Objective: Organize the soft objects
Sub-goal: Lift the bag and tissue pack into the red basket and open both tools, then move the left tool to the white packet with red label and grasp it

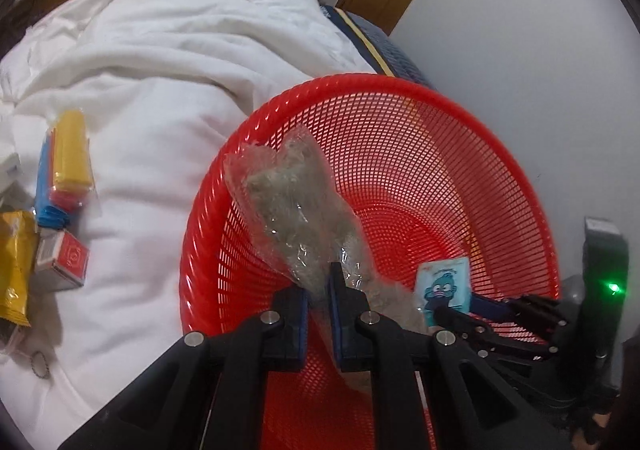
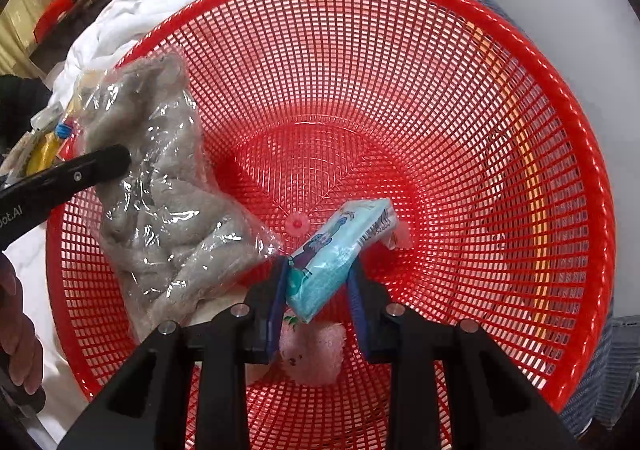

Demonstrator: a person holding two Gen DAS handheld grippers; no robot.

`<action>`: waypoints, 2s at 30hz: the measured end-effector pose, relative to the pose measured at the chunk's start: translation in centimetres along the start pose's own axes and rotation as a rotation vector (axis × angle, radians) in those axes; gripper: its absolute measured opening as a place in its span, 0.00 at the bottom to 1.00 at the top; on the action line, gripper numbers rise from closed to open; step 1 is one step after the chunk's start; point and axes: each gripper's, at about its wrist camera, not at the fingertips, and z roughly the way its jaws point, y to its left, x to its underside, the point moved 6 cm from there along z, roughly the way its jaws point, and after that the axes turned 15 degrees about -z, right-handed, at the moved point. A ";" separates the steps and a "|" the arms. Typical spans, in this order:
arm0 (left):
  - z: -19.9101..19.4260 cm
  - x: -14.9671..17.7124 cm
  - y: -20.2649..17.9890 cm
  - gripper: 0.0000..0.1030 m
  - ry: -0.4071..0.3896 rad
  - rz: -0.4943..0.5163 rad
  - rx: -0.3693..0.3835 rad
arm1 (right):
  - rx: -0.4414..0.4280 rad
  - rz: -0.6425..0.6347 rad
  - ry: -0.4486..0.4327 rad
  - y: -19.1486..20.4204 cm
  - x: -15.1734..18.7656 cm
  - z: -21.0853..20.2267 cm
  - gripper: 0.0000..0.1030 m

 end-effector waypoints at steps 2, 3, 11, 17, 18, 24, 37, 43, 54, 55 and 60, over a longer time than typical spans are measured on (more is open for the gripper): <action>0.2 -0.1 -0.1 0.07 -0.016 0.029 -0.016 | 0.002 -0.001 0.013 0.2 0.2 0.1 0.39; 0.3 0.0 -0.2 0.08 -0.022 0.043 -0.031 | 0.002 0.005 0.016 0.2 0.3 0.2 0.41; 0.3 1.0 -0.7 0.28 -0.057 0.115 -0.084 | 0.016 0.027 0.008 -0.7 0.1 -0.6 0.45; -0.6 0.1 -0.3 0.70 -0.073 0.067 0.021 | 0.030 0.038 -0.053 -0.5 -0.2 -2.8 0.46; -0.7 0.1 -0.2 0.70 -0.060 0.058 0.037 | 0.031 0.040 -0.063 -0.5 -0.2 -3.1 0.46; -3.4 0.8 0.7 0.70 -0.044 0.004 0.169 | 0.037 0.007 -0.210 1.5 -1.1 -7.3 0.46; -16.8 2.0 17.6 0.70 -0.279 -0.287 0.210 | -0.309 -0.193 -0.562 18.0 -4.7 -14.5 0.67; -17.1 0.6 26.0 0.70 -0.332 -0.516 0.181 | -0.394 -0.162 -0.490 21.4 -4.7 -10.0 0.67; -15.8 -1.0 26.8 0.69 -0.335 -0.599 0.207 | -0.339 -0.189 -0.409 23.9 -3.0 -6.0 0.67; -15.7 -1.4 26.8 0.69 -0.338 -0.600 0.200 | -0.334 -0.191 -0.413 24.0 -3.0 -6.1 0.67; -14.8 -2.4 27.0 0.58 -0.324 -0.640 0.190 | -0.323 -0.209 -0.421 24.3 -3.1 -6.0 0.67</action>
